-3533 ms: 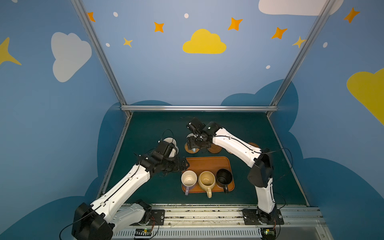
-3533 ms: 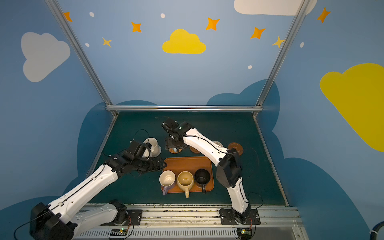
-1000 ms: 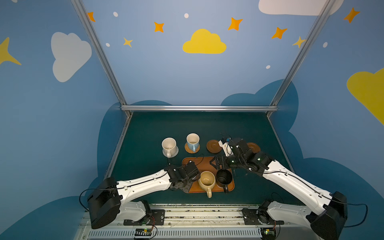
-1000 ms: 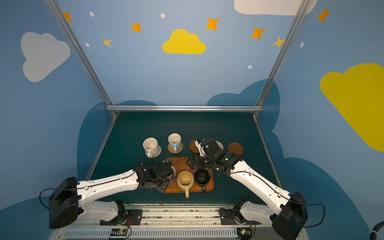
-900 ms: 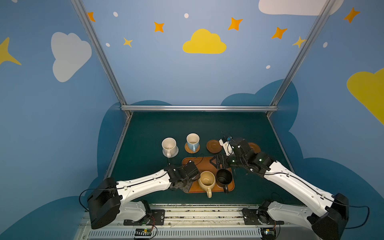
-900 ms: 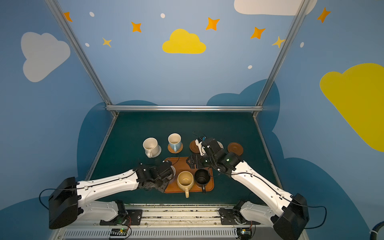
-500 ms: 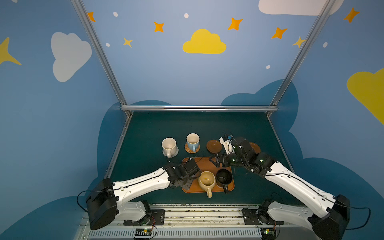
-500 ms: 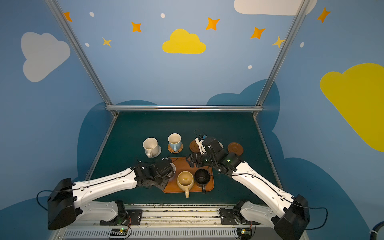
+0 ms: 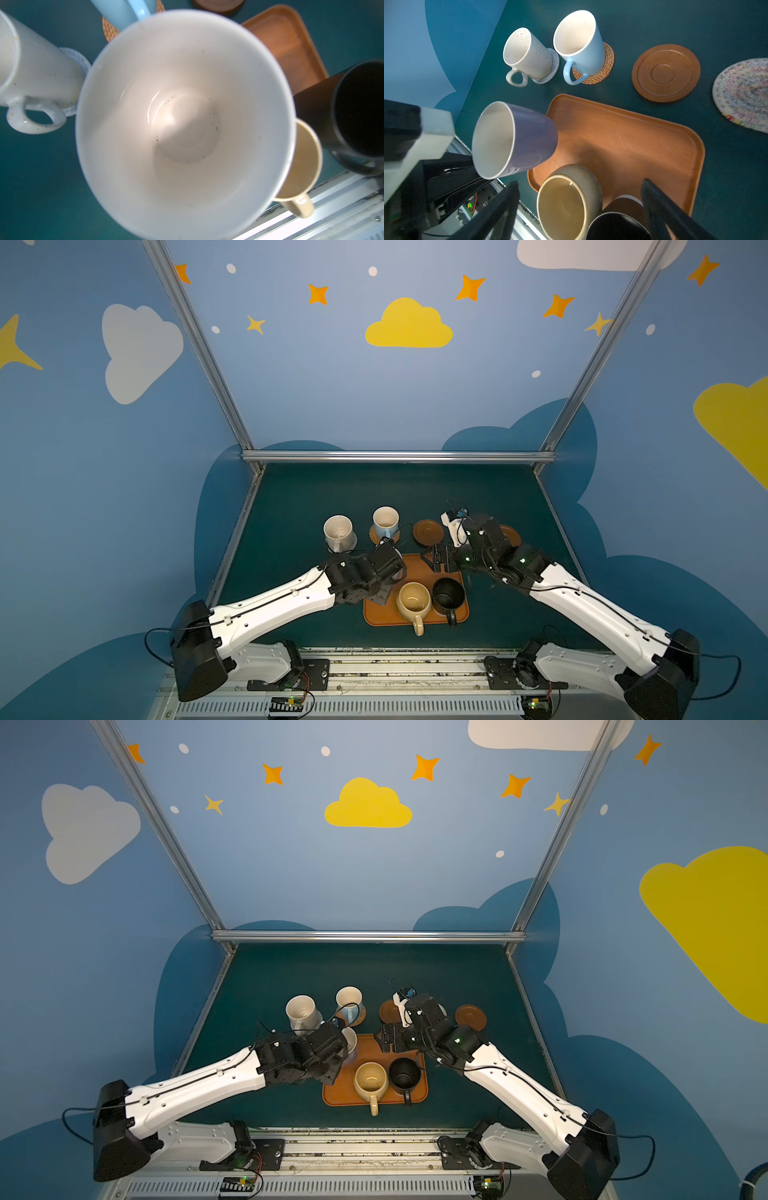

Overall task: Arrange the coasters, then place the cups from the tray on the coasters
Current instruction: 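Lift lavender mug with left gripper and carry it toward brown wooden coaster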

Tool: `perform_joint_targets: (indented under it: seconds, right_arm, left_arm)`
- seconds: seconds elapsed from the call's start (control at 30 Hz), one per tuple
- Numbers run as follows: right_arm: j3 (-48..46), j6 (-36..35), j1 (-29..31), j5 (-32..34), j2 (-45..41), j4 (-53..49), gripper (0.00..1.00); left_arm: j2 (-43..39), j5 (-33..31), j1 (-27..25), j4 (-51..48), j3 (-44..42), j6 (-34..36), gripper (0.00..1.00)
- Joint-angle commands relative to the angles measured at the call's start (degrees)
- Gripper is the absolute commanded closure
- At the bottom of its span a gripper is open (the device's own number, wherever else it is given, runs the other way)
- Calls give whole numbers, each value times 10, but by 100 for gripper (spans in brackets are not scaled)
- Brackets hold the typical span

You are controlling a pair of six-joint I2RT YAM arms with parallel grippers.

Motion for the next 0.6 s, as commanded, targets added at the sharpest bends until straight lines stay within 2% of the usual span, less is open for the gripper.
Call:
perform_joint_targets:
  seconds: [0.0, 0.13, 0.3, 0.57]
  right_arm:
    - [9, -19, -11, 12, -1, 21, 9]
    - [18, -43, -29, 11, -6, 27, 5]
    - [56, -57, -67, -11, 20, -21, 4]
    - [60, -92, -141, -81, 13, -27, 4]
  left_arm:
    - [-10, -4, 6, 22, 33, -8, 97]
    - [16, 9, 17, 24, 71, -5, 97]
    - [65, 29, 30, 12, 140, -7, 97]
    - [160, 59, 57, 4, 243, -4, 97]
